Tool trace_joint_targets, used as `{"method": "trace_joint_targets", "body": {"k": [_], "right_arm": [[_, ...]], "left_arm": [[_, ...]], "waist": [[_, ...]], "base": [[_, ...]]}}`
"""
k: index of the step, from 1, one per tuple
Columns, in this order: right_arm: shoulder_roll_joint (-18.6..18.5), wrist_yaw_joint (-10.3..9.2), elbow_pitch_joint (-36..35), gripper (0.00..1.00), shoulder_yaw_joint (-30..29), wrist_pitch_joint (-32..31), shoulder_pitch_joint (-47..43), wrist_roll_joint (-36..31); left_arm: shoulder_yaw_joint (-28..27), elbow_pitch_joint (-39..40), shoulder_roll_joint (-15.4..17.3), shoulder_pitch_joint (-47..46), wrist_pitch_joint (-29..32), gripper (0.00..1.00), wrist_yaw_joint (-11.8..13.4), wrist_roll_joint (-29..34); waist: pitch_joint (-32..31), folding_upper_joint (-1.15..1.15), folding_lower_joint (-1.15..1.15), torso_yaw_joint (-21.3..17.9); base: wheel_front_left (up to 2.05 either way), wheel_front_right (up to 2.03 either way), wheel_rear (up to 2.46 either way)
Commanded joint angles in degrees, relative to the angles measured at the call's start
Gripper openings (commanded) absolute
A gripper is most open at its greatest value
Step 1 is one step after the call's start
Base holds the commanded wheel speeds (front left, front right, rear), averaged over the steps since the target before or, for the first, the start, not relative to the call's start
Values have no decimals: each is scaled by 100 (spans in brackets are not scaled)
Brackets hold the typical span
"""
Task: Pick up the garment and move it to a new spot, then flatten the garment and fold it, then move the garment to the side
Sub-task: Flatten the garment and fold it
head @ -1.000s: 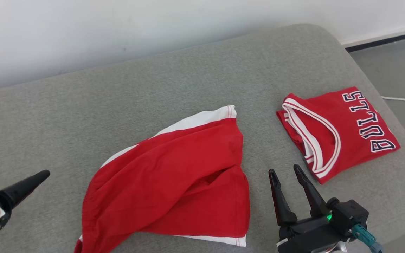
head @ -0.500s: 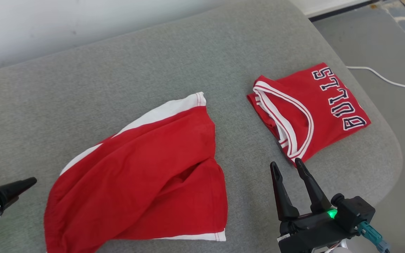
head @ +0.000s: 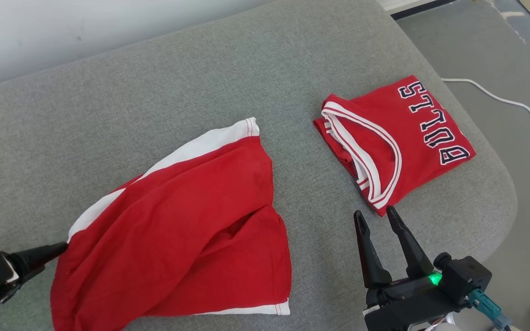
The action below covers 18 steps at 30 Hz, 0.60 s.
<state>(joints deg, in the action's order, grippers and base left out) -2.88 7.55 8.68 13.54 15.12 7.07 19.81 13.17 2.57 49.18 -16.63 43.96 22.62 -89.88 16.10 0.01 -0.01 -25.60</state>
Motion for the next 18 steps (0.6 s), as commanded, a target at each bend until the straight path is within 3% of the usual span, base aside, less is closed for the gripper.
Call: {"method": "trace_joint_targets", "body": {"k": [1, 9, 17, 18], "right_arm": [[0, -16, 11, 100, -18, 2, 6, -51], [0, -16, 24, 100, 38, 1, 24, -68], [0, -16, 38, 100, 9, 1, 38, -88], [1, -16, 36, 100, 6, 1, 30, -87]], "left_arm": [[-62, 18, -54, -21, -19, 100, -30, -104], [24, 24, -234, 33, -23, 100, -85, -103], [99, -37, -214, 56, -45, 100, -152, 2], [98, -19, -205, 40, -62, 42, -196, 38]], "waist": [[-19, -1, 1, 18], [-29, -1, 1, 8], [-30, -1, 1, -54], [-30, -1, 1, -56]], "base": [[0, 0, 0], [0, 0, 0], [0, 0, 0], [0, 0, 0]]}}
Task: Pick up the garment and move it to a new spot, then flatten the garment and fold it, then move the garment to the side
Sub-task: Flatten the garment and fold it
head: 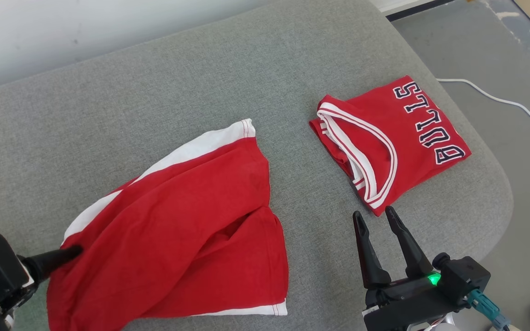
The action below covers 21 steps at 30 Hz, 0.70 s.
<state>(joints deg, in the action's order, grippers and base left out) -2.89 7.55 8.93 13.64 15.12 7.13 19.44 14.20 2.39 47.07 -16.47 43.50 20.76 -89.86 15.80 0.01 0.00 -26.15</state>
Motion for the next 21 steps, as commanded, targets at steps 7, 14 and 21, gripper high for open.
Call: {"method": "trace_joint_targets", "body": {"k": [7, 14, 21], "right_arm": [[2, -16, -10, 100, -54, 1, -3, -25], [1, -16, 5, 100, -74, 1, 8, -27], [1, -16, 54, 100, -83, 1, 15, -56]], "left_arm": [[108, 74, -13, -201, -252, 0, -643, 387], [209, 195, -262, -812, -769, 0, -1411, 906], [468, 543, -850, -1873, -1040, 0, -2046, 1218]], "waist": [[-13, -1, 0, 49], [-55, -1, 0, 153], [-178, -1, 0, 247]], "base": [[0, 0, 0], [0, 0, 0], [0, 0, 0]]}}
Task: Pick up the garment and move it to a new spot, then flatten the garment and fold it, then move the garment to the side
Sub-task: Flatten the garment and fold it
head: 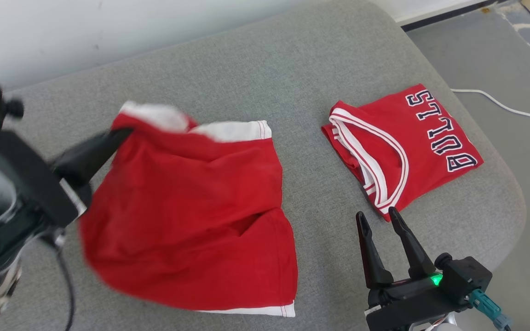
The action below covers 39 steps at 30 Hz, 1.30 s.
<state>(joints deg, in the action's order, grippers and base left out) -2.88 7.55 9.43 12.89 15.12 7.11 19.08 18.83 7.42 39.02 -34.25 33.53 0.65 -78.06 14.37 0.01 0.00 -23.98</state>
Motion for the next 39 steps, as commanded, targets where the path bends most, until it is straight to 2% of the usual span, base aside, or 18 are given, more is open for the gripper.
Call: {"method": "trace_joint_targets", "body": {"k": [1, 7, 10, 13, 15, 18, 19, 24, 26, 31, 34, 39], "right_arm": [[0, -16, 9, 100, -13, 1, 12, -21], [0, -16, 50, 100, -45, 1, -39, -50], [0, -16, 66, 100, -56, 1, -65, -45], [-1, -16, 75, 100, -43, 1, -81, -24], [-1, -16, 84, 100, -22, 1, -102, 0], [0, -16, 88, 100, -42, 1, -116, -20], [0, -16, 88, 100, -42, 1, -116, -20], [1, -16, 99, 100, -96, 1, -96, -124], [-2, -16, 114, 100, -99, 1, -64, -170], [-1, -16, 160, 100, -58, 1, 1, -213], [-1, -16, 173, 100, -68, 1, -5, -282], [-2, -16, 221, 100, -69, 1, -13, -380]], "left_arm": [[36, 73, -152, -246, -79, 0, -80, 60], [219, 405, -765, -1041, -308, 0, -303, 237], [231, 564, -852, -1129, -380, 0, -302, 268], [174, 590, -717, -939, -434, 0, -238, 357], [115, 501, -204, -406, -473, 0, -67, 775], [-27, 269, 234, 328, -682, 0, 144, 1058], [-27, 269, 234, 328, -682, 0, 144, 1058], [-308, -224, 476, 1463, -1210, 0, 339, 1164], [-263, -403, 408, 1803, -1419, 0, 372, 1263], [-229, -809, -67, 2428, -2160, 0, 515, 1391], [-149, -1055, -377, 2674, -2593, 0, 633, 1551], [30, -1294, -695, 2924, -3154, 0, 762, 1894]], "waist": [[-55, -1, 0, 42], [-177, -1, 0, 154], [-228, -1, 0, 236], [-260, -1, 0, 291], [-286, -1, 0, 364], [-291, -1, 0, 455], [-291, -1, 0, 455], [-277, -1, 0, 659], [-275, -1, 0, 735], [-302, -1, 0, 847], [-316, -1, 0, 922], [-375, -1, 0, 974]], "base": [[0, 0, 0], [0, 0, 0], [0, 0, 0], [0, 0, 0], [0, 0, 0], [0, 0, 0], [0, 0, 0], [0, 0, 0], [0, 0, 0], [0, 0, 0], [0, 0, 0], [0, 0, 0]]}}
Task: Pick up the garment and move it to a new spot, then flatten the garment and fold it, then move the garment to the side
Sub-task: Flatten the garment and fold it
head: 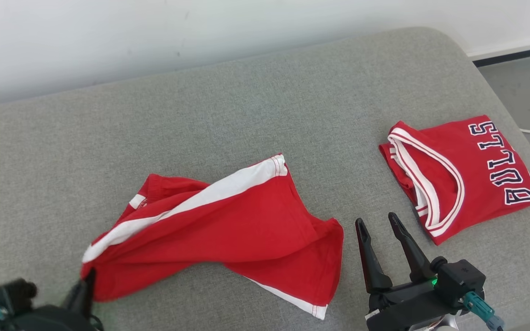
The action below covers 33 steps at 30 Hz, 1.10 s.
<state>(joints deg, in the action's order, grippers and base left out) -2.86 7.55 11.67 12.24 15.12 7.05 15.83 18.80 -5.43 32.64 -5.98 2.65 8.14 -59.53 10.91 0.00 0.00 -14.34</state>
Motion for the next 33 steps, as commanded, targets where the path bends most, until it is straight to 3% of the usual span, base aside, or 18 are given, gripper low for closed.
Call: {"method": "trace_joint_targets", "body": {"k": [1, 5, 15, 19, 20, 21, 22, 28, 33], "right_arm": [[-3, -16, 3, 100, -9, 1, -9, -57], [-2, -16, 21, 100, -17, 1, -48, -80], [-2, -16, 77, 100, -26, 1, -106, -117], [-4, -16, 81, 100, -8, 1, -86, -117], [-4, -16, 82, 100, -6, 1, -81, -115], [-3, -16, 82, 100, -8, 1, -78, -114], [-2, -16, 82, 100, -16, 1, -81, -117], [-3, -16, 91, 100, -64, 1, -124, -141], [-4, -16, 97, 100, -155, 1, -137, -146]], "left_arm": [[61, 24, -129, 157, -158, 0, 33, 90], [332, 200, -173, 362, -403, 0, 108, 483], [760, -198, -88, 421, -914, 0, 798, 1644], [770, -441, -272, 309, -1149, 0, 811, 1678], [793, -487, -289, 287, -1208, 9, 809, 1733], [797, -537, -319, 265, -1249, 47, 809, 1741], [776, -580, -369, 252, -1304, 100, 786, 1710], [589, -612, -519, 295, -1609, 100, 569, 1549], [70, -340, -734, 508, -1782, 100, 280, 1598]], "waist": [[-48, 0, 0, 15], [-104, 0, 0, 39], [-186, 0, 0, 162], [-202, 0, 0, 213], [-203, 0, 0, 223], [-203, 0, 0, 236], [-203, 0, 0, 251], [-208, 0, 0, 345], [-255, 0, 0, 480]], "base": [[0, 0, 0], [0, 0, 0], [0, 0, 0], [0, 0, 0], [0, 0, 0], [0, 0, 0], [0, 0, 0], [0, 0, 0], [0, 0, 0]]}}
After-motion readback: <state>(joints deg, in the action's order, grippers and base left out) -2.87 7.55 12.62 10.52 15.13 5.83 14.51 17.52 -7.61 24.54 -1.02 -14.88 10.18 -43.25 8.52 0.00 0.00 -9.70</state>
